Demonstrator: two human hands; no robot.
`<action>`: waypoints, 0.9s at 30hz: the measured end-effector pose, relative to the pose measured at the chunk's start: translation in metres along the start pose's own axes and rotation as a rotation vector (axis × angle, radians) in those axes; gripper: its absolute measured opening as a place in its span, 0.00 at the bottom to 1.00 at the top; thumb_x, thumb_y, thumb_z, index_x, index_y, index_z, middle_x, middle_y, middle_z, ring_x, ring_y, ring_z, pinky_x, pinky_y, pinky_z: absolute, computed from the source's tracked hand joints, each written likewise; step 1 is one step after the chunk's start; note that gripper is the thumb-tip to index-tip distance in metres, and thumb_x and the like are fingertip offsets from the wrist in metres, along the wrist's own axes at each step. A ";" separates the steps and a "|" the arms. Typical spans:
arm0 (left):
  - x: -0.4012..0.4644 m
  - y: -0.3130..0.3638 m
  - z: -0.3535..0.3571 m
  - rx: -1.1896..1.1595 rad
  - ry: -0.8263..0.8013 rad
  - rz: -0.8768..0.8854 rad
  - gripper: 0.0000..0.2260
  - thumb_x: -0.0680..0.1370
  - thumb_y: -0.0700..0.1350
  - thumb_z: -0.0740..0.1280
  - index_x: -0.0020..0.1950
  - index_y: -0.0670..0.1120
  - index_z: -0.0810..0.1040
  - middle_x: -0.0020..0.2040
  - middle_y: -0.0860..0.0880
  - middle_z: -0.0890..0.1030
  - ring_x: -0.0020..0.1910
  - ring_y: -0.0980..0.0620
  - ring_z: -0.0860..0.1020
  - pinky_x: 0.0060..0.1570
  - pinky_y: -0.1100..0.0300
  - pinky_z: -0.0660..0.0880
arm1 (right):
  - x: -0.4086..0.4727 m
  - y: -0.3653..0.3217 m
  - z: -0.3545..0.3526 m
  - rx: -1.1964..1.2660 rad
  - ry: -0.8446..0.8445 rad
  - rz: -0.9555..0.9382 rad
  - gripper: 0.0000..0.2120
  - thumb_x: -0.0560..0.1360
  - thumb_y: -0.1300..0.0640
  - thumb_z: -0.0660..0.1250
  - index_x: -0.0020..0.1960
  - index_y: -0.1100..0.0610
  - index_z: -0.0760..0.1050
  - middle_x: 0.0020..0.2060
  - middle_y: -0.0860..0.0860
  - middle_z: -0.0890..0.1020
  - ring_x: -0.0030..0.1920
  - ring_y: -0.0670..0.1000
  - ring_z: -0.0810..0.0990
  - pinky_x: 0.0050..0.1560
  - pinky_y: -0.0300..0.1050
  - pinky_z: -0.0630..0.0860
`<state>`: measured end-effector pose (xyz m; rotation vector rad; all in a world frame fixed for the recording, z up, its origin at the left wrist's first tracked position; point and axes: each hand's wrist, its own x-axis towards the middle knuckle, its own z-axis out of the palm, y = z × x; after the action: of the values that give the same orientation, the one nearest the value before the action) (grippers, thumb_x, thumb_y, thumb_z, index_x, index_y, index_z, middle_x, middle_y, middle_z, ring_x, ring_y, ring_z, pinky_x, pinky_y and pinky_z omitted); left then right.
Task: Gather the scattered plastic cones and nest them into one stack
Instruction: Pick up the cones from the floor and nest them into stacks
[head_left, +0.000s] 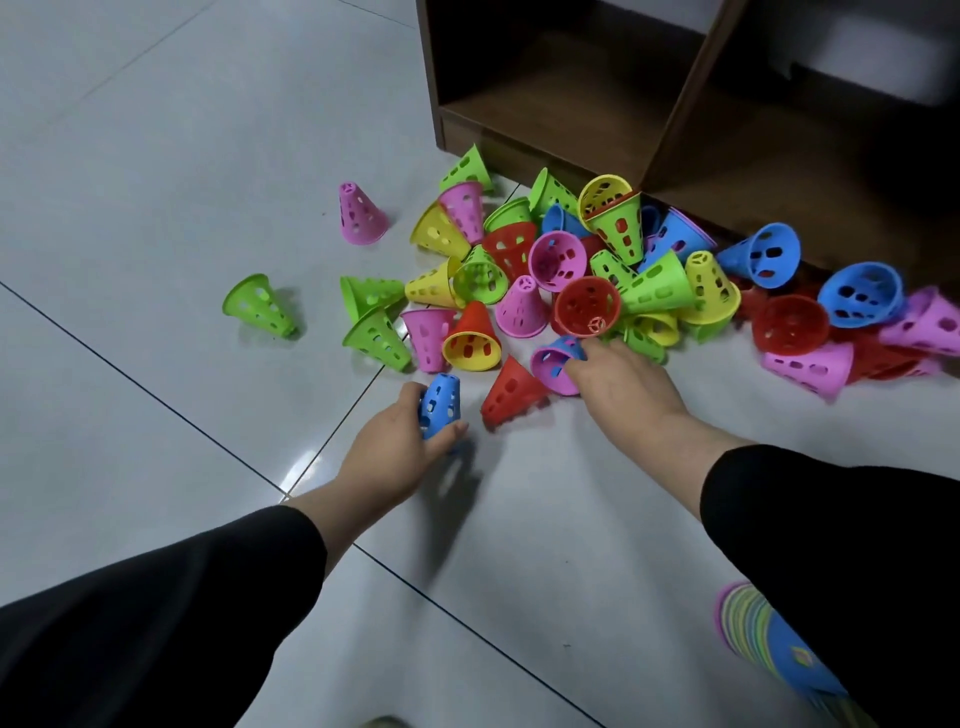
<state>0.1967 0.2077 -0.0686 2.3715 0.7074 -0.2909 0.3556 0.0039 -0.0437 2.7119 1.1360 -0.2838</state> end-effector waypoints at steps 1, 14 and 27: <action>-0.002 0.006 0.001 -0.025 -0.004 -0.001 0.22 0.76 0.63 0.65 0.62 0.50 0.67 0.46 0.50 0.78 0.41 0.49 0.77 0.38 0.54 0.71 | -0.002 0.003 -0.001 -0.001 0.004 -0.008 0.15 0.75 0.66 0.62 0.59 0.56 0.74 0.55 0.55 0.75 0.55 0.58 0.75 0.44 0.49 0.73; -0.051 0.117 -0.014 -0.971 -0.152 0.111 0.18 0.73 0.60 0.68 0.58 0.51 0.77 0.56 0.45 0.82 0.57 0.45 0.80 0.58 0.50 0.78 | -0.106 0.042 -0.057 0.758 0.255 -0.020 0.04 0.82 0.56 0.62 0.55 0.55 0.73 0.52 0.49 0.77 0.51 0.51 0.76 0.50 0.49 0.72; -0.185 0.285 0.020 -1.089 -0.596 0.370 0.11 0.81 0.52 0.64 0.62 0.53 0.75 0.61 0.51 0.82 0.62 0.51 0.80 0.62 0.47 0.77 | -0.293 0.122 -0.114 1.239 0.547 0.272 0.13 0.76 0.49 0.68 0.57 0.42 0.69 0.50 0.42 0.80 0.48 0.55 0.79 0.49 0.54 0.80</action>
<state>0.2015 -0.0677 0.1316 1.2265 0.0570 -0.3147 0.2534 -0.2525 0.1503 4.1951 0.7544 -0.2544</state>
